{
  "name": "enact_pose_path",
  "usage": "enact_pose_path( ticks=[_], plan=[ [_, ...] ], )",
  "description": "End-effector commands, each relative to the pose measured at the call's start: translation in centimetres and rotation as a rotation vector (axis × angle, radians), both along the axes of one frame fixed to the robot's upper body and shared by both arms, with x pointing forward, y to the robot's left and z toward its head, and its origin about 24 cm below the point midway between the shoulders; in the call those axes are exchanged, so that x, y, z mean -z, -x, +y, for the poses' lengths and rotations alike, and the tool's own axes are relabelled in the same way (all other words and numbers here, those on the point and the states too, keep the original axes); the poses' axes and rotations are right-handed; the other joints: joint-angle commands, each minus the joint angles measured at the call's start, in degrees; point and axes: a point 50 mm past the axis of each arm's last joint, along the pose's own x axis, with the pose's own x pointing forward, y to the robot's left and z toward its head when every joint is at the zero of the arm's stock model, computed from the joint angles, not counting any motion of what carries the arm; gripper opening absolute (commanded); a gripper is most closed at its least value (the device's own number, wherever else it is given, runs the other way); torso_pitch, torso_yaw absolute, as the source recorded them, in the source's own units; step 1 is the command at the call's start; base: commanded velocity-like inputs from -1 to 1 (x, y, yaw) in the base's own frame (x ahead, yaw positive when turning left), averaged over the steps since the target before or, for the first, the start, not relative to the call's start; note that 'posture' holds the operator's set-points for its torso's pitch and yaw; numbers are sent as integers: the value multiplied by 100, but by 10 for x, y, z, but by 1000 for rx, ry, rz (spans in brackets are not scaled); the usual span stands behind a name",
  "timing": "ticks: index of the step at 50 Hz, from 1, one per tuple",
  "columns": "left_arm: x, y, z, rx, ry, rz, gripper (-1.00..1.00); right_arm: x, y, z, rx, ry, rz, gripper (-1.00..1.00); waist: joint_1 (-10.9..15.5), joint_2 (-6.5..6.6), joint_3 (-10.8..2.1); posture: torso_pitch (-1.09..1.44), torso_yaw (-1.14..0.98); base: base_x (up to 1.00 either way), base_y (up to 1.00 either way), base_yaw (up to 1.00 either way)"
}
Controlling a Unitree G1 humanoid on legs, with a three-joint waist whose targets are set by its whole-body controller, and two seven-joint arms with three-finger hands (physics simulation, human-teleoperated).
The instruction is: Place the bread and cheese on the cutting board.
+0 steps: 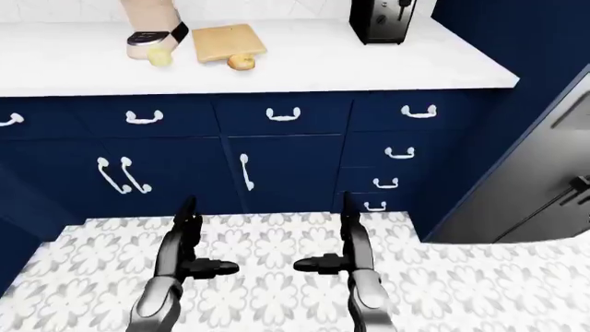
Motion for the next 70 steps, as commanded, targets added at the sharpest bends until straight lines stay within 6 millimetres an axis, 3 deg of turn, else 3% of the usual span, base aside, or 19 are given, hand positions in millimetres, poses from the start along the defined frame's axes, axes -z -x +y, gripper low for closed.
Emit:
enact_pose_path(
  ticks=[1,3,5,7,8,17,23,26,28,38,41,50,61,62,66,68,70],
  plan=[
    [-31,-11,1,-6,53,-101,100,-31,-8,2,-19,5,-171,100,-12,-45,-5,0,0,0,0,0],
    [-34,-11,1,-2,66,-101,100,-31,-8,2,-23,1,-169,100,31,4,-360,0,0,0,0,0],
    [-38,-10,0,9,50,-126,100,-30,-7,3,-35,0,-168,100,22,-37,-104,0,0,0,0,0],
    [-38,-11,1,11,54,-124,100,-32,-7,3,-34,-3,-165,100,27,-38,-389,0,0,0,0,0],
    [-39,-10,0,11,50,-132,100,-32,-8,3,-34,-3,-165,100,32,-39,-422,0,0,0,0,0],
    [-68,-11,6,20,43,-188,100,-50,-17,-2,-39,-9,-198,100,36,-14,-480,0,0,0,0,0],
    [-102,-16,12,4,34,-243,100,-81,-28,-13,-5,-4,-259,100,45,-16,-536,0,0,0,0,0],
    [-112,-18,20,-14,19,-266,100,-95,-33,-17,5,8,-283,100,46,-16,-536,0,0,0,0,0],
    [-119,-18,26,-31,26,-280,100,-92,-36,-22,16,14,-298,100,38,-12,-531,0,0,0,0,0],
    [-167,-18,57,-104,-28,-380,100,-155,-48,-48,60,40,-411,100,39,6,-463,0,0,0,0,0],
    [-195,-16,67,-135,-31,-428,100,-170,-48,-53,67,46,-438,100,35,9,-439,0,0,0,0,0],
    [-229,-8,86,-176,-58,-502,100,-220,-52,-76,110,66,-524,100,37,25,-381,0,0,0,0,0],
    [-262,-2,99,-210,-103,-550,100,-248,-51,-82,89,118,-574,100,28,47,-311,0,0,0,0,0],
    [-264,-2,100,-213,-102,-554,100,-254,-50,-83,89,121,-583,100,24,70,-436,0,0,7,0,0],
    [-267,-1,104,-225,-105,-559,100,-258,-49,-83,85,146,-598,100,22,82,-206,0,0,19,0,0],
    [-269,0,104,-226,-105,-561,100,-260,-47,-82,81,159,-604,100,6,11,-140,0,0,27,12,0],
    [-269,0,105,-230,-107,-557,100,-260,-47,-82,80,167,-605,100,-27,41,-166,0,0,28,18,0]
  ],
)
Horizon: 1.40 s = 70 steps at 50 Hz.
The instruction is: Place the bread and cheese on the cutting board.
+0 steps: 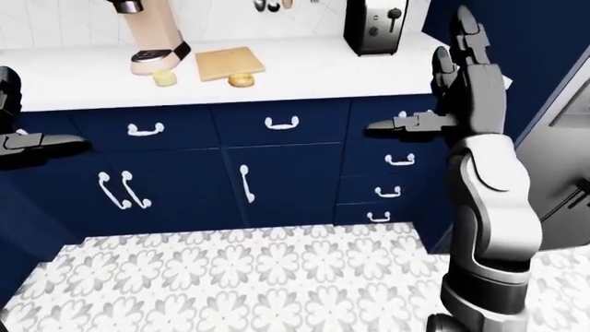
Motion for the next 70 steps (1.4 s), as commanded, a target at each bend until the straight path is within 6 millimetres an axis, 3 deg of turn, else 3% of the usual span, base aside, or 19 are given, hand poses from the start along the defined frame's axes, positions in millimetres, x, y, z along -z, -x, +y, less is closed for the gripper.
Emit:
enact_pose_path(
  ticks=[1,7,12,14,26,27,30,36,39,41,47,50,51,52,57,60,62,63,70],
  plan=[
    [-13,4,0,-5,-18,-61,100,-12,3,4,-9,21,-58,100,44,-113,-84,0,0,28,22,0],
    [-11,4,1,-6,-14,-58,100,-13,3,4,-11,24,-58,100,-23,-29,-113,0,0,28,29,0],
    [-11,4,0,-6,-11,-57,100,-12,2,3,-13,24,-55,100,-86,503,-250,0,0,28,36,0],
    [-10,4,1,-7,-11,-55,100,-21,3,3,-14,26,-54,100,-57,386,-91,0,0,27,38,0],
    [-12,5,2,-15,-20,-59,100,-10,3,1,-10,30,-48,100,145,-365,-213,0,0,28,31,0],
    [-11,5,1,-14,-21,-58,100,-10,3,1,-11,30,-49,100,88,-176,-166,0,0,27,24,0],
    [-12,5,1,-13,-22,-58,100,-9,2,1,-12,31,-45,100,51,-329,-158,0,0,28,23,0],
    [-12,5,1,-11,-17,-59,100,-15,2,1,-11,14,-41,100,-29,-10,-96,0,0,30,24,0],
    [-13,6,2,-15,-14,-61,100,-12,2,2,-17,4,-34,100,-27,484,-302,0,0,29,35,0],
    [-13,6,2,-16,-11,-62,100,-23,3,2,-19,-4,-31,100,65,367,-178,0,0,14,49,0],
    [-14,6,3,-17,-13,-62,100,-25,3,2,-18,-7,-27,100,165,-71,-122,0,0,5,55,0],
    [-13,6,2,-16,-17,-59,100,-13,3,2,-18,-6,-27,100,169,-450,-187,0,0,4,53,0],
    [-13,6,2,-15,-19,-58,100,-13,3,3,-19,-5,-27,100,105,-292,-203,0,0,5,51,0],
    [-13,6,2,-14,-19,-58,100,-13,4,3,-20,-3,-28,100,114,-390,-212,0,0,5,48,0],
    [-12,5,1,-12,-21,-56,100,-21,5,4,-31,5,-33,100,25,-245,-269,0,0,6,42,0],
    [-12,5,0,-10,-24,-56,100,-13,5,5,-36,7,-33,100,-41,99,-172,0,0,11,34,0],
    [-12,5,-2,-5,-28,-55,100,-22,5,5,-37,8,-34,100,-28,598,-289,0,0,17,21,0],
    [-12,5,-1,-6,-29,-56,100,-21,5,5,-38,8,-35,100,-22,434,-204,0,0,21,11,0],
    [-13,7,-1,-8,-29,-58,100,-12,6,4,-39,9,-37,100,78,229,-198,0,0,20,6,0]
  ],
)
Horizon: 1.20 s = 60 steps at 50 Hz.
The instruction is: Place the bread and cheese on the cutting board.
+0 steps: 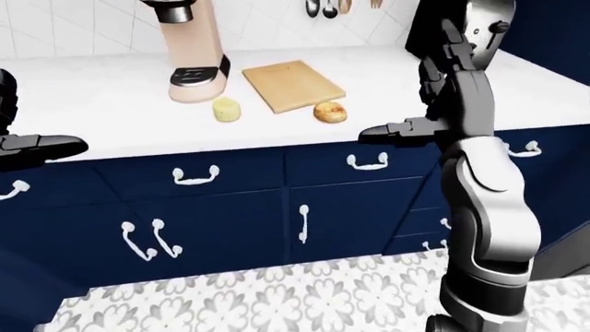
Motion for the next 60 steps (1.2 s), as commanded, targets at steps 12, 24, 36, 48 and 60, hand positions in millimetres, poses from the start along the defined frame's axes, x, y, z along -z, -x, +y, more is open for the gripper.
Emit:
enact_pose_path(
  ticks=[12,24,36,48,60],
  plan=[
    [-16,5,-4,11,-28,-76,100,-25,6,-4,17,18,-102,100,58,-336,-121,0,0,20,1,0],
    [-18,6,-3,9,-28,-81,100,-20,6,-3,14,21,-105,100,-68,-226,-15,0,0,20,0,0],
    [-19,6,-2,7,-29,-83,100,-20,6,-3,12,24,-106,100,-13,2,-69,0,0,20,0,0],
    [-26,9,2,-5,-18,-94,100,-38,8,-4,13,22,-117,100,-36,-395,-109,0,0,20,0,0],
    [-33,14,14,-41,-27,-107,100,-33,7,-4,13,24,-120,100,-46,189,-113,0,0,20,0,0]
  ],
)
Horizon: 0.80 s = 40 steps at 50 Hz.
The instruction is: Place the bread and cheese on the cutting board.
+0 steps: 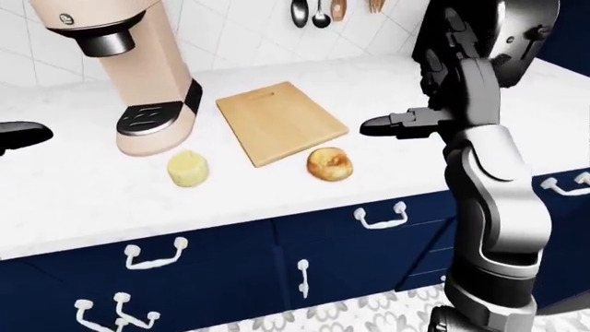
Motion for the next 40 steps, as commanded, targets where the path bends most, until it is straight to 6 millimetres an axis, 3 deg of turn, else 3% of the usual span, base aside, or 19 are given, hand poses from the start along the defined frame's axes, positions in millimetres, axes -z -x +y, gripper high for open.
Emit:
enact_pose_path(
  ticks=[1,4,6,7,8,9,10,12,14,18,20,22,23,27,30,34,37,38,40],
  plan=[
    [-16,7,-4,12,-39,-91,100,-20,10,-4,28,22,-116,100,-46,5,-139,0,0,20,0,0],
    [-16,8,-3,9,-39,-91,100,-26,10,-4,28,22,-117,100,-18,-161,-94,0,0,20,0,0],
    [-16,9,-2,5,-39,-91,100,-18,10,-4,28,22,-117,100,1,-304,-80,0,0,20,0,0],
    [-16,10,-2,5,-40,-90,100,-26,10,-4,28,22,-118,100,16,-396,-84,0,0,20,0,0],
    [-16,10,-1,4,-40,-90,100,-21,10,-4,28,22,-117,100,38,-527,-110,0,0,20,0,0],
    [-15,10,-1,3,-40,-89,100,-18,10,-4,29,23,-117,100,35,-718,-185,0,0,20,0,0],
    [-15,10,-1,2,-41,-89,100,-18,10,-4,28,22,-118,100,-17,-523,-141,0,0,20,0,0],
    [-15,11,0,0,-40,-87,100,-29,10,-5,29,23,-119,100,-27,-611,-104,0,0,20,0,0],
    [-15,11,1,-4,-40,-87,100,-21,10,-4,29,24,-119,100,-70,-532,-145,0,0,20,0,0],
    [-15,13,3,-9,-41,-86,100,-18,11,-4,28,25,-119,100,-92,-341,-46,0,0,20,0,0],
    [-15,13,4,-12,-40,-86,100,-19,11,-5,29,24,-120,100,-125,-166,-40,0,0,20,0,0],
    [-16,13,4,-14,-39,-87,100,-27,11,-5,32,20,-123,100,-175,137,-65,0,0,10,0,0],
    [-16,13,4,-14,-38,-87,100,-27,11,-5,33,23,-123,100,-204,-12,-92,0,0,0,0,0],
    [-18,13,5,-13,-38,-89,100,-24,11,-4,25,31,-127,100,-134,-95,-50,0,0,0,0,0],
    [-18,13,4,-13,-38,-89,100,-23,11,-4,22,32,-124,100,-122,-321,2,0,0,0,0,0],
    [-19,14,5,-15,-38,-92,100,-24,11,-5,29,45,-119,100,-104,-287,-102,0,0,0,0,0],
    [-19,14,5,-15,-37,-92,100,-27,11,-5,31,82,-111,100,-105,-279,-89,0,0,0,0,0],
    [-19,14,5,-16,-37,-92,100,-37,10,-6,32,94,-109,100,-109,-279,-88,0,0,0,0,0],
    [-19,15,5,-16,-36,-92,100,-32,10,-7,35,128,-102,100,-125,-273,-87,0,0,0,0,0]
  ],
)
